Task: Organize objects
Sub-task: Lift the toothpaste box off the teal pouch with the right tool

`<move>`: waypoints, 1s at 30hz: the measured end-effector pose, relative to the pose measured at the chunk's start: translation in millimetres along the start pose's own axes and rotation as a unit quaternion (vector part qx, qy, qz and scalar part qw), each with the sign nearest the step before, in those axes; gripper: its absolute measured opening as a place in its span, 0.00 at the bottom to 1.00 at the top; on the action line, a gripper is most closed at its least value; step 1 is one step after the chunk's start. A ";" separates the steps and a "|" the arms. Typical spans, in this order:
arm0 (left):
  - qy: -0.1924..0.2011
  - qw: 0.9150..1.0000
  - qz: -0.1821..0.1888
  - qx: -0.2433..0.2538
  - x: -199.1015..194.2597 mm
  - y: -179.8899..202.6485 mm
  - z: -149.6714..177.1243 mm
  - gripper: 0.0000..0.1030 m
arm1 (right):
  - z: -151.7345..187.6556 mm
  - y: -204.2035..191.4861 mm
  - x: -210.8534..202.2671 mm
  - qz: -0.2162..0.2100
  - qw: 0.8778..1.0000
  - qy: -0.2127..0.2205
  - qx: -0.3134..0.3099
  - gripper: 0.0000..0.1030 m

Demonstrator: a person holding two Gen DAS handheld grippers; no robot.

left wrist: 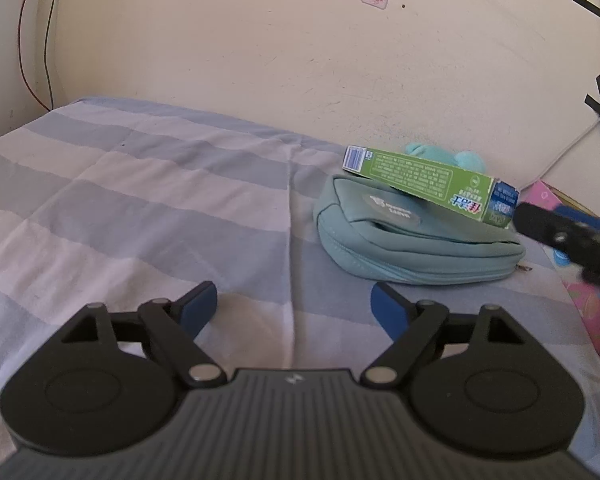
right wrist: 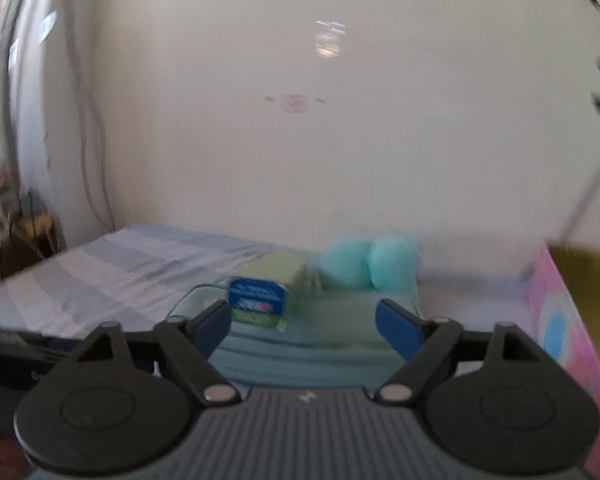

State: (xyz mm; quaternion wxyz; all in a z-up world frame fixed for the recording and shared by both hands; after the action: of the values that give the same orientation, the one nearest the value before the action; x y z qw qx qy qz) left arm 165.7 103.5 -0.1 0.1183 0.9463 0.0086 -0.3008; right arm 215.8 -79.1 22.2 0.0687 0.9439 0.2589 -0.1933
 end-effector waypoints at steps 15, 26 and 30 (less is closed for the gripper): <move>-0.001 1.000 0.005 -0.005 -0.7 1.7 1.7 0.86 | -14.2 -5.6 48.2 -0.010 0.996 -0.050 0.072 0.49; 0.002 1.000 0.015 -0.025 0.3 -6.2 -1.2 0.86 | 32.6 15.5 -42.6 -0.066 0.993 -0.045 0.083 0.39; 0.002 1.000 0.017 -0.024 -0.3 -4.0 -0.3 0.87 | 71.2 25.2 -90.0 -0.091 0.991 -0.072 0.067 0.39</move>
State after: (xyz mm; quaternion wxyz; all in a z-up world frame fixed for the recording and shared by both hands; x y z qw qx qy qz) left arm 165.3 107.5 -0.6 0.1459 0.9437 -0.0002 -0.2970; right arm 134.1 -158.7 -6.2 0.0061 0.9024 0.3244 -0.2834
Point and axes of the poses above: each gripper's, at about its wrist camera, not at the fingertips, and x roughly the way its jaws point, y to its right, z to its underside, the point moved 2 cm from there along x, roughly the way its jaws point, and after that the axes turned 1 degree about z, right-handed, at the moved point
